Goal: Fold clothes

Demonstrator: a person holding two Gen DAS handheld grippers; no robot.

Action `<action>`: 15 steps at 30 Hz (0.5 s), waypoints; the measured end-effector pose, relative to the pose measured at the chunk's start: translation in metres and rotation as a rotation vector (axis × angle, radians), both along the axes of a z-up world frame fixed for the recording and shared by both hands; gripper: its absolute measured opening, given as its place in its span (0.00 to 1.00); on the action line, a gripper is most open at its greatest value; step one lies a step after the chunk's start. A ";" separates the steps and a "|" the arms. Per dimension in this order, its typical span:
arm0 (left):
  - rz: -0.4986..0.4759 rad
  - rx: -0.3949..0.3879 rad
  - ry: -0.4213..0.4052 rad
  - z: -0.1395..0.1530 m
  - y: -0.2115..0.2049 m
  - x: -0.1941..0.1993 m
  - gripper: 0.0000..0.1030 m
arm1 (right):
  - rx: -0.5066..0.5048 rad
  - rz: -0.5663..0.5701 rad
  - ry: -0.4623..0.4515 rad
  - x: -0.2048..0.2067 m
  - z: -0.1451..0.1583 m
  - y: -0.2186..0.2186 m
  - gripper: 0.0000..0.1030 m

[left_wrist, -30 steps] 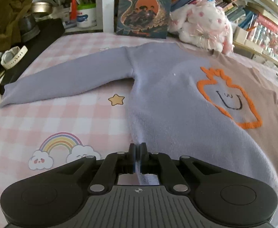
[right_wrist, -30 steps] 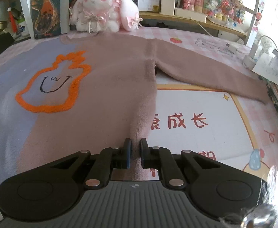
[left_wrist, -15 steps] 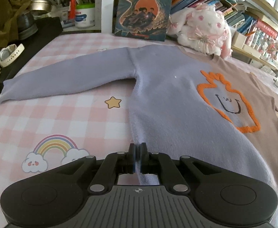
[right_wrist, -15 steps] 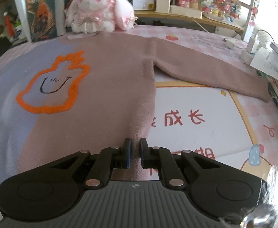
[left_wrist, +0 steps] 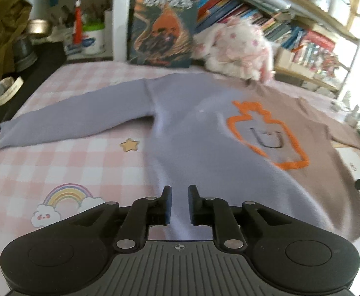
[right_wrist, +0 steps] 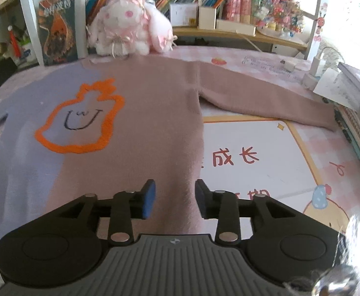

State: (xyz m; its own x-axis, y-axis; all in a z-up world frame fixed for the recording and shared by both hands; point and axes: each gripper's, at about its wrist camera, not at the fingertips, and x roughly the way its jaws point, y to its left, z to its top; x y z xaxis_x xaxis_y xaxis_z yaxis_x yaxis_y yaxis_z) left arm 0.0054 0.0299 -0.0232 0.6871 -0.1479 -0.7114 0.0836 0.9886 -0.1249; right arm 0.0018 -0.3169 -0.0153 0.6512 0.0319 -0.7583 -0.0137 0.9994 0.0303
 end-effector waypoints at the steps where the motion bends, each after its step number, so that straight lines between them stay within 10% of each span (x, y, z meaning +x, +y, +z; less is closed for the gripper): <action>1: -0.010 -0.001 -0.006 0.002 -0.003 -0.003 0.16 | 0.000 -0.007 -0.005 -0.003 0.003 0.002 0.40; 8: -0.031 0.013 -0.037 0.009 -0.014 -0.022 0.34 | 0.003 -0.061 -0.043 -0.031 0.013 0.022 0.70; 15: 0.010 0.057 -0.057 0.013 -0.024 -0.038 0.82 | -0.040 -0.092 -0.064 -0.052 0.013 0.030 0.88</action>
